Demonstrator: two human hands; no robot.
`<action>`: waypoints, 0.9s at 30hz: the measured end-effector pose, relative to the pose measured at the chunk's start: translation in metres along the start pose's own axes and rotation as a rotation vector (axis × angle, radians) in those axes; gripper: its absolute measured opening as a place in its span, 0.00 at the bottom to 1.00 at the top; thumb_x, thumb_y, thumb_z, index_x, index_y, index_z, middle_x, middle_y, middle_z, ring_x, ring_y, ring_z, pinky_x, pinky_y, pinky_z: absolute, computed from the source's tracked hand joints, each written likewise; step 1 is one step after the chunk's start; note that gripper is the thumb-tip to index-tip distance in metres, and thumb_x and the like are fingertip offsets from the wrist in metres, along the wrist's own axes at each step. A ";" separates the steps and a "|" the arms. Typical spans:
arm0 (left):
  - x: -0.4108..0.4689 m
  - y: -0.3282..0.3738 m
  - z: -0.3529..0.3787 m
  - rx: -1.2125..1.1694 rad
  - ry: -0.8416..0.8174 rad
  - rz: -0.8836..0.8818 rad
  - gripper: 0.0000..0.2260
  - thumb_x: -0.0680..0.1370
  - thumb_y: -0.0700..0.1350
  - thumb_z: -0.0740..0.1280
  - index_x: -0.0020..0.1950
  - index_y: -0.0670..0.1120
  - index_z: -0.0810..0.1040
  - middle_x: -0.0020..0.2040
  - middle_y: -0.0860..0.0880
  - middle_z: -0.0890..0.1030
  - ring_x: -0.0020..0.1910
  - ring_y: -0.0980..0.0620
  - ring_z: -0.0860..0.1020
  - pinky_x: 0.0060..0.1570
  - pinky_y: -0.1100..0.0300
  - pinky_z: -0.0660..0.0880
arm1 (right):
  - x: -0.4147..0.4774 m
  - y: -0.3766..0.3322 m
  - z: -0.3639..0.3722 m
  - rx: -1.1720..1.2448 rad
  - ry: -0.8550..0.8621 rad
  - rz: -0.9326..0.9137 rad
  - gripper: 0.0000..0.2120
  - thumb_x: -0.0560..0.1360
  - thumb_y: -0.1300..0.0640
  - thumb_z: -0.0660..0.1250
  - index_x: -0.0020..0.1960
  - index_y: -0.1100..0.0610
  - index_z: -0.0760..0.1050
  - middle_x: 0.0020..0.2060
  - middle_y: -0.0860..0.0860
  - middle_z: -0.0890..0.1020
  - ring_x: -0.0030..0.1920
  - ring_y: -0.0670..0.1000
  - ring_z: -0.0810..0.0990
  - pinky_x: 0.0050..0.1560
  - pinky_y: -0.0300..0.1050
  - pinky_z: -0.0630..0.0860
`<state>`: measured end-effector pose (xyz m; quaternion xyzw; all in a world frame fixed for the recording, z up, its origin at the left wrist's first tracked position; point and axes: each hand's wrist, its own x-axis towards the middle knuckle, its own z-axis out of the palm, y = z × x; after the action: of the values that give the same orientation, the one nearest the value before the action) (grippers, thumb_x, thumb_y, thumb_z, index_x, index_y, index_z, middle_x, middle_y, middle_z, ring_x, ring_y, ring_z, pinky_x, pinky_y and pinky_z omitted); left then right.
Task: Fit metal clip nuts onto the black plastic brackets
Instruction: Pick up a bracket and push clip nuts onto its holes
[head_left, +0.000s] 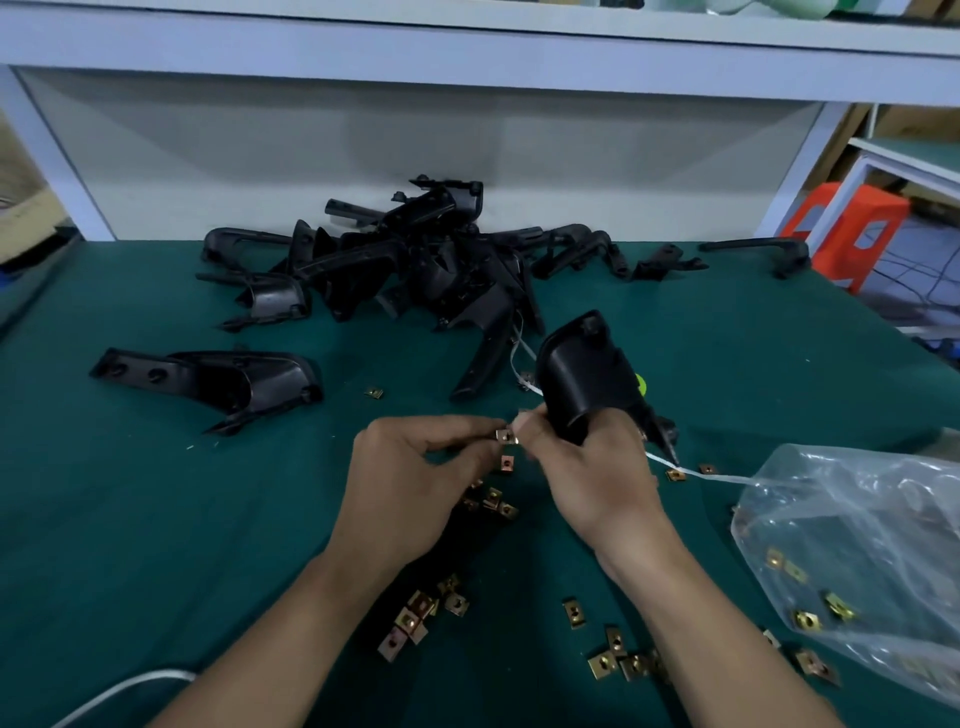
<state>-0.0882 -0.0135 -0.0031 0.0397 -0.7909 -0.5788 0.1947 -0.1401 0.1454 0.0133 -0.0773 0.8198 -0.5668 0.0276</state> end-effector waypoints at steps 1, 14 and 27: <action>0.000 -0.001 0.000 -0.023 -0.005 -0.012 0.09 0.74 0.41 0.77 0.47 0.56 0.89 0.41 0.59 0.87 0.40 0.61 0.85 0.40 0.71 0.77 | 0.000 0.000 -0.001 -0.010 -0.008 -0.001 0.07 0.75 0.45 0.69 0.38 0.42 0.78 0.30 0.44 0.79 0.34 0.46 0.78 0.36 0.46 0.74; 0.008 -0.007 -0.001 -0.203 0.035 -0.124 0.06 0.68 0.45 0.75 0.42 0.56 0.88 0.40 0.51 0.88 0.41 0.49 0.86 0.41 0.62 0.81 | 0.010 0.006 -0.026 -0.927 0.171 -0.147 0.08 0.65 0.54 0.71 0.40 0.50 0.72 0.24 0.46 0.65 0.33 0.60 0.70 0.35 0.47 0.61; 0.006 0.003 -0.001 -0.261 0.020 -0.140 0.13 0.73 0.32 0.76 0.42 0.52 0.89 0.35 0.48 0.86 0.33 0.56 0.82 0.35 0.66 0.77 | 0.002 0.004 -0.005 -1.126 0.182 -0.108 0.08 0.71 0.55 0.71 0.47 0.46 0.75 0.34 0.47 0.79 0.41 0.55 0.82 0.36 0.44 0.62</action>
<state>-0.0931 -0.0154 0.0013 0.0747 -0.7022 -0.6885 0.1653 -0.1428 0.1508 0.0112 -0.0730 0.9892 -0.0478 -0.1175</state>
